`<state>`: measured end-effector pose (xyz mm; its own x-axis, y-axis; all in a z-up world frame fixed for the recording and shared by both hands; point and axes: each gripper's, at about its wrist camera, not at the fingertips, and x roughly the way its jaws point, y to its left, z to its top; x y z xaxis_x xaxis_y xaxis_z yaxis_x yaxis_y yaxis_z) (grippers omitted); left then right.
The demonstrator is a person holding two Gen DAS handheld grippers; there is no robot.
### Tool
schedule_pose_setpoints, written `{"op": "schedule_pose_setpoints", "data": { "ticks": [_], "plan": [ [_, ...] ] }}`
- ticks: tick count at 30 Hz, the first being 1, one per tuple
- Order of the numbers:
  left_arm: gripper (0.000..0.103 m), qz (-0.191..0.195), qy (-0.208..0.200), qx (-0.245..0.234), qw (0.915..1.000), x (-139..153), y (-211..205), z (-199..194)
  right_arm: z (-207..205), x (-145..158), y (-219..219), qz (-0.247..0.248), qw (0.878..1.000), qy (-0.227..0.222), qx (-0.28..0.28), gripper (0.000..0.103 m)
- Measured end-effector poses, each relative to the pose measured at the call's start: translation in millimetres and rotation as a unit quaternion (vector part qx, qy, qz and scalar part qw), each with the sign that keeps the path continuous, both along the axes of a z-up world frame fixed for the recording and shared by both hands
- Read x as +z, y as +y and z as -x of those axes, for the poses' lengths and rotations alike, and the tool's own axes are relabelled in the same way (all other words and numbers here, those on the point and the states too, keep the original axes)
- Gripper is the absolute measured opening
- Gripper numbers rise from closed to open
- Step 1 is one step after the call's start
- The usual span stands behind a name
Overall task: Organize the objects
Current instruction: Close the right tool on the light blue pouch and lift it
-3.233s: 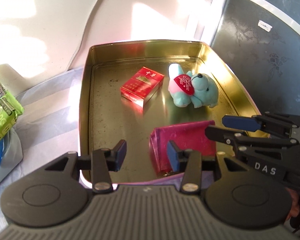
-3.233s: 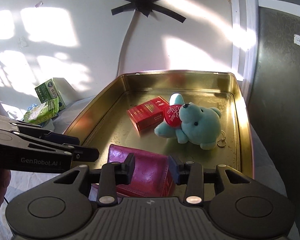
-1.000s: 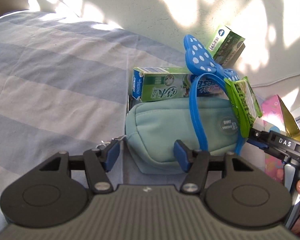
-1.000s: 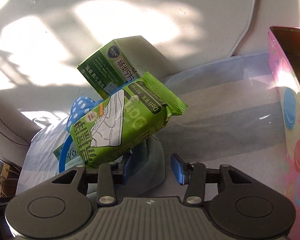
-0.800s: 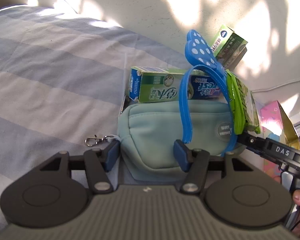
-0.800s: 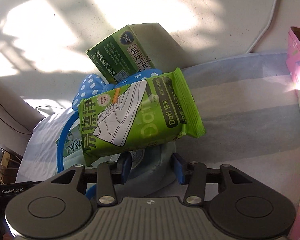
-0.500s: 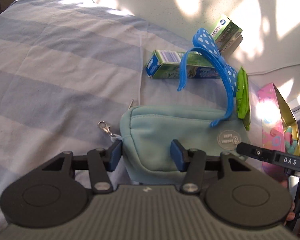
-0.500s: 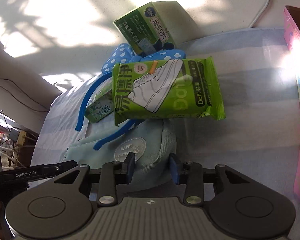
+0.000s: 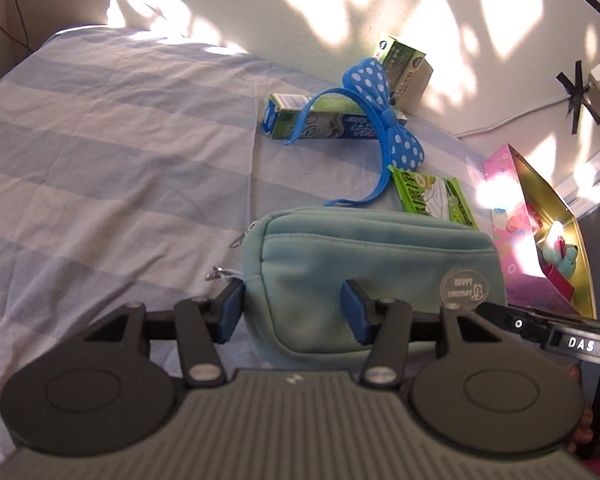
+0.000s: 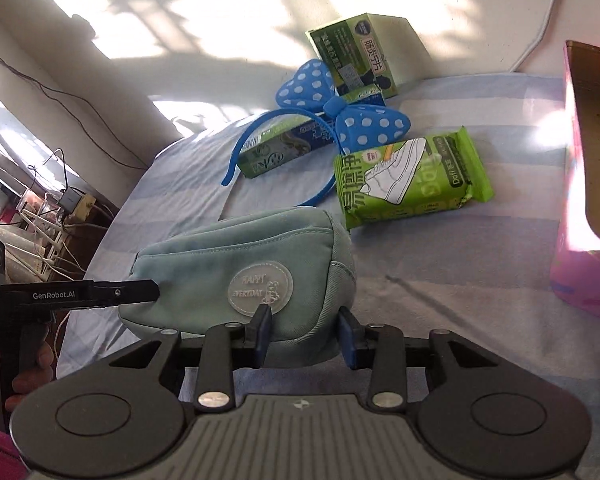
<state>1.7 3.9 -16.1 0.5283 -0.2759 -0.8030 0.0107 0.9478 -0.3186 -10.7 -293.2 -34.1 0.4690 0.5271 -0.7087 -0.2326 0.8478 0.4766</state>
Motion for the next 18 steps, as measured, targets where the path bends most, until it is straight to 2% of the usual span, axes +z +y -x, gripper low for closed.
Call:
{"op": "schedule_pose_setpoints", "data": {
  "ticks": [4, 9, 18],
  "plan": [
    [0.056, -0.016, -0.002, -0.024, 0.9996, 5, -40, 3, 9, 2, -41, -0.002, 1.0, 0.005, -0.015, 0.036],
    [0.057, -0.026, 0.02, -0.067, 0.9972, -8, -95, 7, 28, -5, -92, 0.004, 0.999, 0.019, -0.037, 0.036],
    [0.059, -0.038, 0.009, -0.121, 0.9919, -1, -185, 13, 66, -1, -172, 0.009, 0.997, -0.018, -0.076, 0.037]
  ]
}}
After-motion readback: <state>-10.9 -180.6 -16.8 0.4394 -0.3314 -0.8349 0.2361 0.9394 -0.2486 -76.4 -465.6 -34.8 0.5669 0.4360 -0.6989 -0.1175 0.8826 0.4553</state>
